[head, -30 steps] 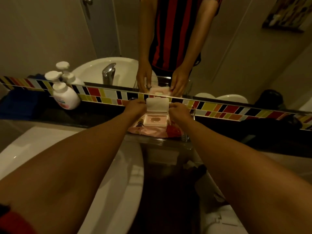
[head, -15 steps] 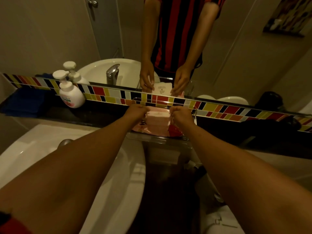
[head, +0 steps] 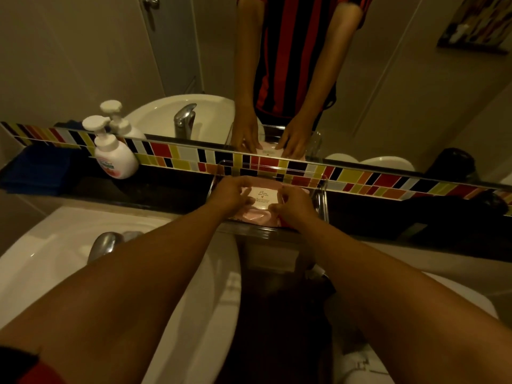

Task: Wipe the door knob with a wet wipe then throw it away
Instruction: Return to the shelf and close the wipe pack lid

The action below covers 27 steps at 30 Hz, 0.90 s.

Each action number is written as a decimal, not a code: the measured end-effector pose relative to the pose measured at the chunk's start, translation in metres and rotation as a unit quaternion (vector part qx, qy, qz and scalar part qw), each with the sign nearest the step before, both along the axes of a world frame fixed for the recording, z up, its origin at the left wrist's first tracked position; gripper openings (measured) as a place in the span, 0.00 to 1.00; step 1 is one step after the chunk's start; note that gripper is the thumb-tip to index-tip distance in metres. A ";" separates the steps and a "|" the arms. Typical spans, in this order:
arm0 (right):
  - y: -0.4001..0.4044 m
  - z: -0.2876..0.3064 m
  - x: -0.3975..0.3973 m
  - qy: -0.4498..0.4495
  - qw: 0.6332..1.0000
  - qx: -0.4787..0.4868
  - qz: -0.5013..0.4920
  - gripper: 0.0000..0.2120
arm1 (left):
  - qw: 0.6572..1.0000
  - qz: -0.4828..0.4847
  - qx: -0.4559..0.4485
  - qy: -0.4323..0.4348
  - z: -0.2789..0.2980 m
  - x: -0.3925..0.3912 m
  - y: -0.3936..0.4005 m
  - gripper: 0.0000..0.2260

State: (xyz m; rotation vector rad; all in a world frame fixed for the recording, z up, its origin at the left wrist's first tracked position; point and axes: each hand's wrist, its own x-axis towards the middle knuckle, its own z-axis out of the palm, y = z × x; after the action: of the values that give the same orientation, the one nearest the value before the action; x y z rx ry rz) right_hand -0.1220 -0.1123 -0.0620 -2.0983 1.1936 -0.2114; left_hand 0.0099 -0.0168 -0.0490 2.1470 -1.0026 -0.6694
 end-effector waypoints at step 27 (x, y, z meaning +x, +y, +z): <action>0.003 0.039 -0.007 0.106 0.982 -0.092 0.124 0.21 | 0.984 -0.039 0.045 -0.169 0.030 0.000 0.015 0.11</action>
State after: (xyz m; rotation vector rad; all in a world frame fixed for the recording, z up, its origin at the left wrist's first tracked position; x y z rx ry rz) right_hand -0.1288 -0.1089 -0.0226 -2.4576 1.0499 0.0193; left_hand 0.0102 -0.0015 -0.0194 2.3616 -1.2599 -0.3976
